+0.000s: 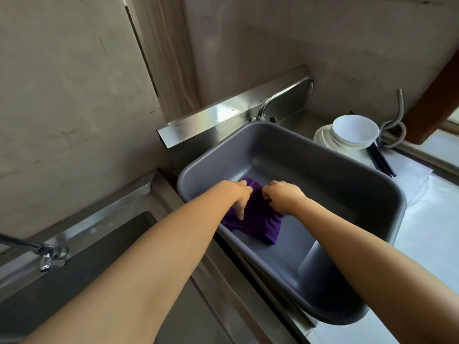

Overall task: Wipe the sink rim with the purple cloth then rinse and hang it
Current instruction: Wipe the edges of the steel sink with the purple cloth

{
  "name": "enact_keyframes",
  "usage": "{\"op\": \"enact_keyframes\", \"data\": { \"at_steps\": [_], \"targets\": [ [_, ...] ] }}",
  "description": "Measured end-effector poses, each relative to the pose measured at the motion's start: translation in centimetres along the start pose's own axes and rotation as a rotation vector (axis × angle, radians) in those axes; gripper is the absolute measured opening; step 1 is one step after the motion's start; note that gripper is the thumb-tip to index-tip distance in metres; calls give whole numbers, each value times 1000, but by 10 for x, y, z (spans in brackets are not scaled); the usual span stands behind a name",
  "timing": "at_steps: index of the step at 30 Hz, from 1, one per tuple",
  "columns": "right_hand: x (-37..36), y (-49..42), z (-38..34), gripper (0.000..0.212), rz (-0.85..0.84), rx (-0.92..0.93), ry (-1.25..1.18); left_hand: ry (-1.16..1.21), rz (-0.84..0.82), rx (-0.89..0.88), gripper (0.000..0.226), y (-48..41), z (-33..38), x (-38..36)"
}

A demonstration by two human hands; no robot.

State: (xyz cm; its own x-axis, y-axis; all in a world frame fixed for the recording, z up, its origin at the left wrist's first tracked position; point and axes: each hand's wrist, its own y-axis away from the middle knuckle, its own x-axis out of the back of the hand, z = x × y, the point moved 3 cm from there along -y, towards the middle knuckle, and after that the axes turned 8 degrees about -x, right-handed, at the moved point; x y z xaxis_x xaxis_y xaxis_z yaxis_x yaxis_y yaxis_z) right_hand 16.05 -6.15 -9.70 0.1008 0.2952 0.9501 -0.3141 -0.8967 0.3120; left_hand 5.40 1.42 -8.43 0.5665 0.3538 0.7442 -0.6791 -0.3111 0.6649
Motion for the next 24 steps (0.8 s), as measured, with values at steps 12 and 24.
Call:
{"op": "enact_keyframes", "data": {
  "at_steps": [12,24],
  "targets": [
    [87,17,26,15,48,2,-326,261,549,-19,15,50,-6,51],
    [239,63,-13,27,198,151,-178,374,880,16,28,189,-26,131]
  ]
}}
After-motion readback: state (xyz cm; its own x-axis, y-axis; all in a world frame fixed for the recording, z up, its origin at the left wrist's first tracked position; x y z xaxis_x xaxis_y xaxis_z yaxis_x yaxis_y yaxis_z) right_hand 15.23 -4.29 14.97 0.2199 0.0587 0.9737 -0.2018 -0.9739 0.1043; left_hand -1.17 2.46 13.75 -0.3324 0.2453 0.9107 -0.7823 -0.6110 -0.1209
